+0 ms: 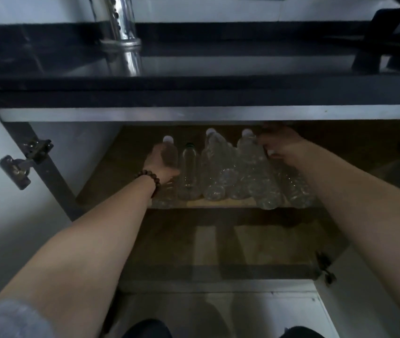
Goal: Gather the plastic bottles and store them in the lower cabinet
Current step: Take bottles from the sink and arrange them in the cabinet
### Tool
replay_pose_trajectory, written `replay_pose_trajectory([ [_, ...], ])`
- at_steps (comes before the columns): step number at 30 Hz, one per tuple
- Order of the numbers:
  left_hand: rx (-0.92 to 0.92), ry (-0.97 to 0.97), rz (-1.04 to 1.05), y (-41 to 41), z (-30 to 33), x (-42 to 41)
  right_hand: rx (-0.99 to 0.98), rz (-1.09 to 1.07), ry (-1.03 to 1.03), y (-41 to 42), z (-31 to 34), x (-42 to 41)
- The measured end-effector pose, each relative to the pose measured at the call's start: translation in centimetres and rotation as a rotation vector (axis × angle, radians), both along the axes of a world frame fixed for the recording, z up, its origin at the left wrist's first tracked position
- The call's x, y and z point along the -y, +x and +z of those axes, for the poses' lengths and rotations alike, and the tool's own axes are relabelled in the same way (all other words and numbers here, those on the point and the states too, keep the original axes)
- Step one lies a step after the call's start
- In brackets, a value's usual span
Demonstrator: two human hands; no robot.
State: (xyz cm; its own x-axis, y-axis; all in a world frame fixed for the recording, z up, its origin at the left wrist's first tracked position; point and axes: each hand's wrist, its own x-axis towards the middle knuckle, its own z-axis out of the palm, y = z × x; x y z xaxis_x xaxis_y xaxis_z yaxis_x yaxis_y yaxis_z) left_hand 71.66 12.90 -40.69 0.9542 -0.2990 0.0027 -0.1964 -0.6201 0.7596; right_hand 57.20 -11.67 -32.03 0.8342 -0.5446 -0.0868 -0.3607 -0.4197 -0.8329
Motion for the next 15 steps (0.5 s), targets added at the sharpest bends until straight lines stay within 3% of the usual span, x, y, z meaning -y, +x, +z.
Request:
replay_pose_trajectory([
  [2, -0.068, -0.002, 0.015, 0.2, -1.1, -0.3, -0.194, 0.185, -0.345, 0.9, -0.9, -0.7],
  [4, -0.095, -0.033, 0.022, 0.4, -2.1, -0.5, -0.28, 0.235, -0.4, 1.5, -2.5, -0.9],
  [7, -0.036, -0.025, 0.034, 0.6, -2.2, -0.2, -0.229, 0.149, -0.537, 2.7, -4.8, -0.7],
  [9, 0.008, -0.015, 0.062, 0.4, -1.9, 0.0, -0.211, 0.107, -0.585, 3.3, -5.6, -0.4],
  [12, 0.229, 0.07, 0.111, -0.5, -1.5, -0.1, -0.267, 0.127, -0.624, 3.8, -5.8, -0.2],
  [15, 0.332, 0.03, 0.069, -2.1, -1.0, -0.9, -0.239, 0.084, -0.524, 3.0, -5.2, -1.0],
])
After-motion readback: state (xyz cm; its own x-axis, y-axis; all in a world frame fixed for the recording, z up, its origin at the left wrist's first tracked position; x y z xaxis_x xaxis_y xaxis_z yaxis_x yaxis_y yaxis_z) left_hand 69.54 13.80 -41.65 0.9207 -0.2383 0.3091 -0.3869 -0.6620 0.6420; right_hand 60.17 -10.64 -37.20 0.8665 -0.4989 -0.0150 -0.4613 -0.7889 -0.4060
